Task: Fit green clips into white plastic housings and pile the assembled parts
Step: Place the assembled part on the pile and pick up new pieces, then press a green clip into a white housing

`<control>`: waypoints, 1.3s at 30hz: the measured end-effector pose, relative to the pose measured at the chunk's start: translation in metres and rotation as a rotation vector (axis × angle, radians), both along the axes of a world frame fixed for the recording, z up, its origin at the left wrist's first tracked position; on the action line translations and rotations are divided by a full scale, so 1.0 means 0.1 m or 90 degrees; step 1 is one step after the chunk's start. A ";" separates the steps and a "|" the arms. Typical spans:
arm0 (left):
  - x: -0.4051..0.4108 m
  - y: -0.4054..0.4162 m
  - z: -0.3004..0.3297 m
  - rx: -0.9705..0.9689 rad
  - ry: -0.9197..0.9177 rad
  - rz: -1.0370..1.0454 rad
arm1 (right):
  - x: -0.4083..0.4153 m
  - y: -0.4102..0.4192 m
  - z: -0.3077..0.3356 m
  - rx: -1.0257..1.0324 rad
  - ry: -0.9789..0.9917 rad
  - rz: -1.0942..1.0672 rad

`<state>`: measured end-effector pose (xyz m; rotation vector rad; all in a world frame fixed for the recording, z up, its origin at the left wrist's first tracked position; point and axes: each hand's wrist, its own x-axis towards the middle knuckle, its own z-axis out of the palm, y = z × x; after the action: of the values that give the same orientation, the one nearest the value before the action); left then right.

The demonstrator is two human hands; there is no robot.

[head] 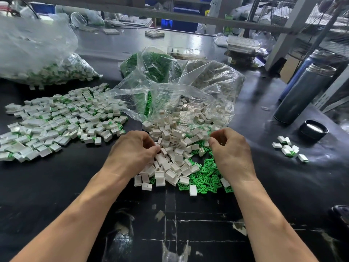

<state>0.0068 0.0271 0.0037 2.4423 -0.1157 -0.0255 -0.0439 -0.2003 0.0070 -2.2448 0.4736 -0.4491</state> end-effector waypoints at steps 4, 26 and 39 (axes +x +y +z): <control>-0.04 0.01 0.05 -0.148 -0.061 -0.032 | -0.01 0.09 0.01 0.185 -0.080 0.054; -0.23 -0.26 0.12 -0.475 -0.025 -0.177 | -0.06 0.32 0.06 0.590 -0.161 0.247; -0.25 -0.27 0.12 -0.422 -0.025 -0.183 | -0.06 0.37 0.03 0.481 -0.165 0.251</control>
<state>-0.0185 -0.0003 0.0160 1.7506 -0.4204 -0.0572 -0.0496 -0.1636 0.0103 -1.4700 0.0346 -0.2807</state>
